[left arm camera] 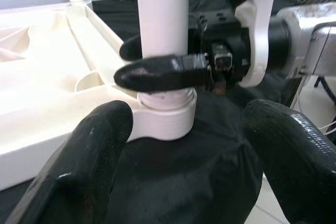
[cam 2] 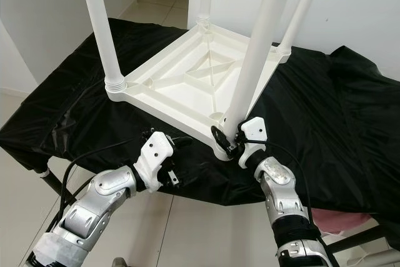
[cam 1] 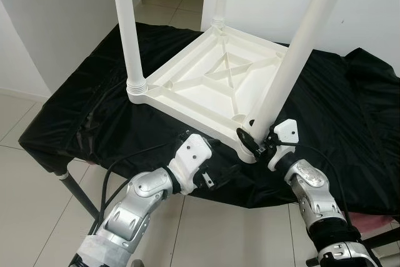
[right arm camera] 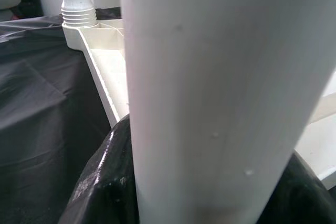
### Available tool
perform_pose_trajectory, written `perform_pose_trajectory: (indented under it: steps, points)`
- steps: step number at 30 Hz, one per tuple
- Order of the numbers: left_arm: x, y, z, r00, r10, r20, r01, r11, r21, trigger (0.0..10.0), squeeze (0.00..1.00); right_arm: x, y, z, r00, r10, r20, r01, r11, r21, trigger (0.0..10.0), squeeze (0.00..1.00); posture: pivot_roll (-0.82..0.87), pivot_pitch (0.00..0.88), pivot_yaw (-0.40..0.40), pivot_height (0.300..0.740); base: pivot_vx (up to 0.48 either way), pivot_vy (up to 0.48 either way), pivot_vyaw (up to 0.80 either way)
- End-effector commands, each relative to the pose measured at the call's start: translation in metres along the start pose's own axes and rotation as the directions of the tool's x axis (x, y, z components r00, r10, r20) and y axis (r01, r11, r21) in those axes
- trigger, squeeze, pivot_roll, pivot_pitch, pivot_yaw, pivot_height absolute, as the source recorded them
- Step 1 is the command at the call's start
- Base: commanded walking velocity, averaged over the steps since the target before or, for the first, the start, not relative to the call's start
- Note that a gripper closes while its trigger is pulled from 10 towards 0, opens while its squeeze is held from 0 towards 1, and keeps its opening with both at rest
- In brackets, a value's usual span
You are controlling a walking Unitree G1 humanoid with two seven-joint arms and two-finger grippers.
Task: Building children table
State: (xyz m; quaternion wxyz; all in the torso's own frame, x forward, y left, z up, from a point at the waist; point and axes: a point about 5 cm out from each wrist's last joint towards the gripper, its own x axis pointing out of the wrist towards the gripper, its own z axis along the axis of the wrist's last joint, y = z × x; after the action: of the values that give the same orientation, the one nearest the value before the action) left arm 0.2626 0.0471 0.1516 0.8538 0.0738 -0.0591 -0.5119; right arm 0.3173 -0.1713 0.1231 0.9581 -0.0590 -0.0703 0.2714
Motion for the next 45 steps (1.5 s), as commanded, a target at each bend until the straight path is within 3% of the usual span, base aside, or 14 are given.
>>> perform_pose_trajectory:
  steps: [1,5,9,23,26,29,36,45]
  points:
    - [0.001,0.003,0.0,1.0,-0.006,-0.001,0.006,1.0,-0.012,10.0,0.0,-0.001,0.0,-0.006,0.999,0.001,-0.041,-0.001,1.0,-0.005,10.0,0.0,0.03,0.069,-0.06,0.74,0.0,0.0,0.0]
    - [0.001,0.004,0.0,1.0,-0.002,-0.002,0.002,1.0,-0.008,10.0,0.0,0.0,0.0,-0.006,0.999,-0.01,-0.035,0.01,1.0,0.004,10.0,0.0,0.03,0.071,-0.059,0.74,0.0,0.0,0.0]
    - [-0.001,0.004,-0.002,1.0,-0.002,-0.007,0.002,1.0,-0.015,10.0,0.0,0.0,-0.001,-0.007,0.995,-0.097,-0.035,0.098,0.994,0.042,10.0,0.0,0.02,0.073,-0.059,0.74,0.0,0.0,0.0]
    - [-0.003,0.001,-0.006,1.0,0.007,-0.019,-0.008,1.0,-0.03,10.0,0.0,-0.005,0.006,-0.009,0.949,-0.302,-0.09,0.308,0.95,0.054,10.0,0.0,0.02,0.093,-0.052,0.74,0.0,0.0,0.0]
    - [-0.003,0.001,-0.006,1.0,0.006,-0.018,-0.007,0.999,-0.033,10.0,0.0,-0.007,0.009,-0.007,0.928,-0.361,-0.097,0.367,0.928,0.061,10.0,0.0,0.02,0.094,-0.053,0.74,0.0,0.0,0.0]
    - [-0.001,0.002,-0.004,1.0,0.011,-0.013,-0.011,0.999,-0.034,10.0,0.0,-0.005,0.032,-0.005,0.87,-0.483,-0.1,0.492,0.865,0.1,10.0,0.0,0.02,0.097,-0.062,0.74,0.0,0.0,0.0]
    - [-0.002,0.003,-0.003,0.999,0.031,-0.007,-0.031,0.999,-0.037,10.0,0.0,-0.001,0.048,0.0,0.808,-0.577,-0.121,0.589,0.79,0.171,10.0,0.0,0.03,0.095,-0.06,0.74,0.0,0.0,0.0]
    - [-0.002,0.004,-0.004,1.0,0.022,-0.011,-0.022,0.999,-0.035,10.0,0.0,0.003,0.053,0.01,0.822,-0.562,-0.093,0.569,0.802,0.18,10.0,0.0,0.02,0.088,-0.052,0.74,0.0,0.0,0.0]
